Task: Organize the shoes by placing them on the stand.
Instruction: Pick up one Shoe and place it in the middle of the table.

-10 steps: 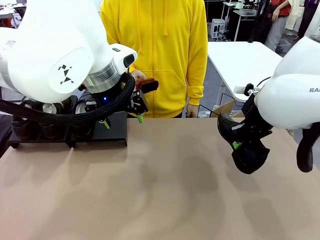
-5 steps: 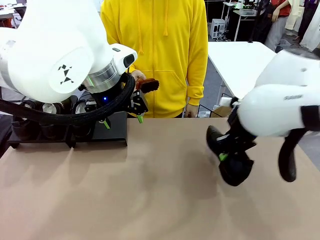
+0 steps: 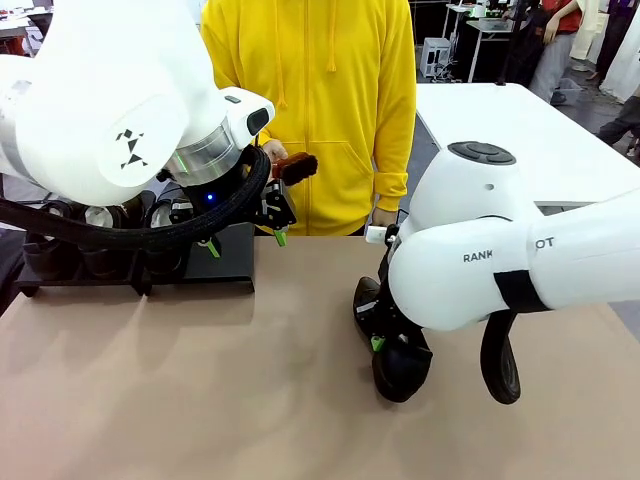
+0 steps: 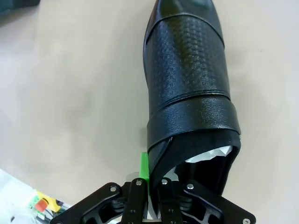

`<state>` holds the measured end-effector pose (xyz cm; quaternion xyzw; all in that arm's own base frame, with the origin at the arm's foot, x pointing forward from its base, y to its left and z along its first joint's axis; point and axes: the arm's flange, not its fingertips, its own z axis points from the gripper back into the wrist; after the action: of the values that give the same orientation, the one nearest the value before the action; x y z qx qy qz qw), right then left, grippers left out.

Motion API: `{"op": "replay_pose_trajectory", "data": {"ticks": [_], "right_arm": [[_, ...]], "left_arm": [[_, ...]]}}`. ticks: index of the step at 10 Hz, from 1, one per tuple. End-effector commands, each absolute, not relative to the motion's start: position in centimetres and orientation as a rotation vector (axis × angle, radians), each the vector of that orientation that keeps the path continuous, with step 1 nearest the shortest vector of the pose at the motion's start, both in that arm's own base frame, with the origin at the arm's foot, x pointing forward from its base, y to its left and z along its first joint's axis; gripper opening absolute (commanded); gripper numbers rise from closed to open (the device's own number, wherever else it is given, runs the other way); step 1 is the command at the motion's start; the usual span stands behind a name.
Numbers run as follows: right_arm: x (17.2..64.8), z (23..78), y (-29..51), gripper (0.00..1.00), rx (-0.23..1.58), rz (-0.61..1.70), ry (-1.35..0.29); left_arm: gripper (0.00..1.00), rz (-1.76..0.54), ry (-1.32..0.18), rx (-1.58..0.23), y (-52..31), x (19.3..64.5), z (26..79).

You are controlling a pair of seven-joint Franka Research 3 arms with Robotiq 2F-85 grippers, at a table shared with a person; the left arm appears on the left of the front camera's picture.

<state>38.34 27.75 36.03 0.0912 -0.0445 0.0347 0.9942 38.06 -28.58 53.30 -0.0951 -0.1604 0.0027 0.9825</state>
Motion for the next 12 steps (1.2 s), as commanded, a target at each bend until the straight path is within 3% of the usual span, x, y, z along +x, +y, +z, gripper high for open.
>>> {"op": "replay_pose_trajectory", "data": {"ticks": [1, 6, 9, 10, 12], "right_arm": [[39.5, 36.3, 28.5, 0.04, 0.165, 0.0, -0.11], [38.9, 37.5, 28.0, 0.96, 0.216, 0.002, -0.1], [37.4, 40.4, 25.2, 1.0, 0.333, 0.004, -0.126], [39.0, 38.6, 27.6, 1.0, 0.229, -0.008, -0.121], [39.0, 38.6, 27.6, 1.0, 0.229, -0.008, -0.121]], "left_arm": [[1.0, -0.006, -0.318, -0.204, -28.3, 38.1, 53.4], [1.0, -0.006, -0.318, -0.204, -28.3, 38.1, 53.4], [1.0, -0.006, -0.318, -0.204, -28.3, 38.1, 53.4], [1.0, -0.006, -0.318, -0.204, -28.3, 38.1, 53.4], [1.0, -0.006, -0.318, -0.204, -28.3, 38.1, 53.4]]}}
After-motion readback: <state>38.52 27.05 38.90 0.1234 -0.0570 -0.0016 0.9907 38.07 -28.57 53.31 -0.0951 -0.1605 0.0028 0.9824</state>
